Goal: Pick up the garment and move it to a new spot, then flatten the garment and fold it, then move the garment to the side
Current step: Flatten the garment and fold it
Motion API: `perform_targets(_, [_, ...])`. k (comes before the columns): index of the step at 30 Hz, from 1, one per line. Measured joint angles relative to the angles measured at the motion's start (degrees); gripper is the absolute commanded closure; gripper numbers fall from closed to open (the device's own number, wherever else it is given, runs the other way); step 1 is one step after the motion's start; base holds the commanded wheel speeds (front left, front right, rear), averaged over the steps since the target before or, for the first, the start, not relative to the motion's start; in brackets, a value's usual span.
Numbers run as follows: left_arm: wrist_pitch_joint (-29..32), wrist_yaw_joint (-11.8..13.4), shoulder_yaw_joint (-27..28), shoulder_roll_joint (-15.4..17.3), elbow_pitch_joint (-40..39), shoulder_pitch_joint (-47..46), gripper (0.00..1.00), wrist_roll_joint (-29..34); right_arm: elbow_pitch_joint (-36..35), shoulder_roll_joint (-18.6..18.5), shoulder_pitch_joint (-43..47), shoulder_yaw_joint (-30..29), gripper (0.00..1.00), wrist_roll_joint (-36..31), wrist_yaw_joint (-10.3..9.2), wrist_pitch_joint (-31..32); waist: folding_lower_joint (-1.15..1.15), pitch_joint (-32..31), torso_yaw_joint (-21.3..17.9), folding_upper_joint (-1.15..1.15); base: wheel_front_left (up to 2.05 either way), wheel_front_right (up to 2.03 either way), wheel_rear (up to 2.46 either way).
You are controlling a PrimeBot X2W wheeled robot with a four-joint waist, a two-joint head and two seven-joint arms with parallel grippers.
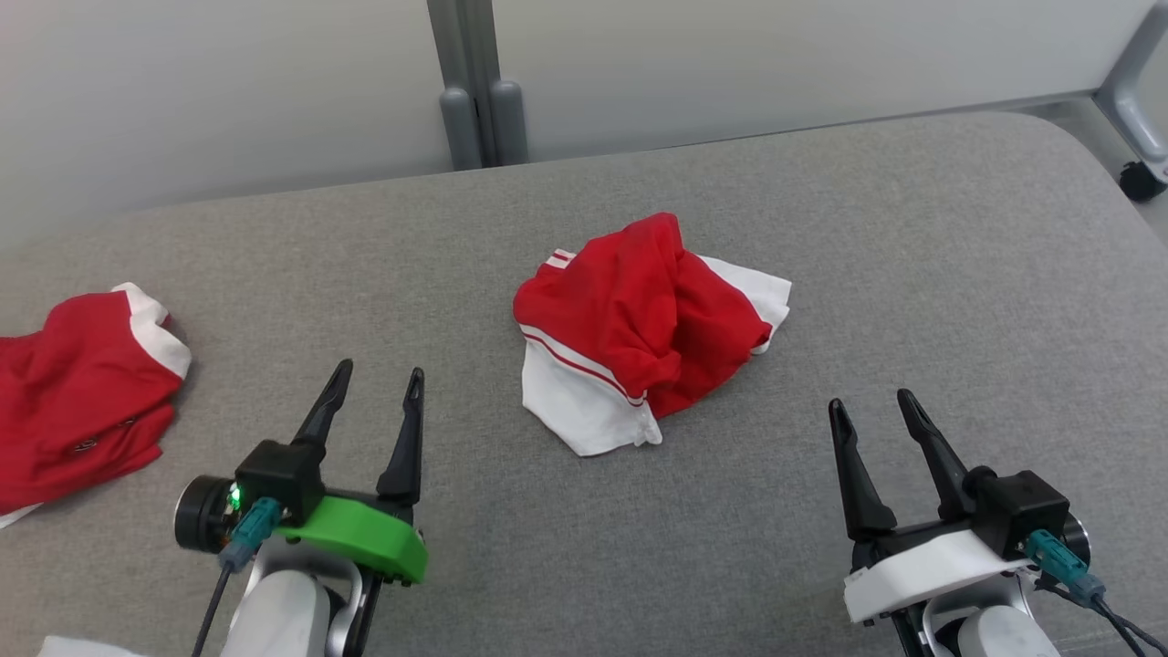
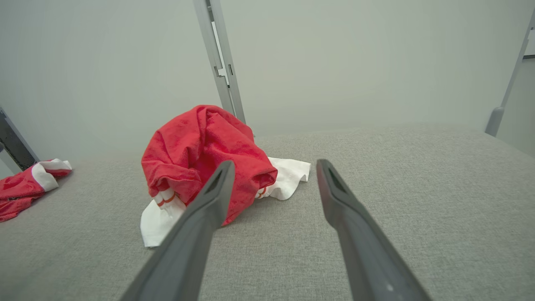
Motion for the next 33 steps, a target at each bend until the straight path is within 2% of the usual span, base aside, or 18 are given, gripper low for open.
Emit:
perform_targets(13, [0.0,0.0,-11.0,1.3,15.2,-14.2,0.0,-3.2,-0.7,0.0,-3.9,-0.4,0.0,2.4,0.0,0.0,0.0,7.5,-5.7,0.0,0.0,0.0,0.0])
perform_targets(25, [0.6,0.0,-16.5,1.8,29.8,-18.8,0.0,-7.0,-0.7,0.0,-5.0,-0.4,0.0,3.6,0.0,0.0,0.0,11.5,-10.6,0.0,0.0,0.0,0.0])
perform_targets(26, [0.8,0.0,-16.8,1.6,30.4,-19.0,0.07,-7.4,-0.7,0.0,-5.0,-0.4,0.0,3.5,0.0,0.0,0.0,11.5,-10.8,0.0,0.0,0.0,0.0])
perform_targets(27, [0.8,0.0,-17.1,1.5,30.9,-19.3,0.61,-7.8,-0.7,0.0,-5.0,-0.5,0.0,3.5,0.0,0.0,0.0,11.4,-10.8,0.0,0.0,0.0,0.0])
perform_targets(28, [0.7,0.0,-17.7,1.3,31.3,-19.6,1.0,-8.2,-0.7,0.0,-5.0,-0.6,0.0,3.5,0.0,0.0,0.0,11.3,-10.9,0.0,0.0,0.0,0.0])
perform_targets(33, [0.4,-0.2,-18.9,0.4,31.7,-19.8,1.0,-10.3,-0.7,0.0,-4.9,-0.9,0.0,3.0,0.0,0.0,0.0,10.5,-9.9,0.0,0.0,0.0,0.0])
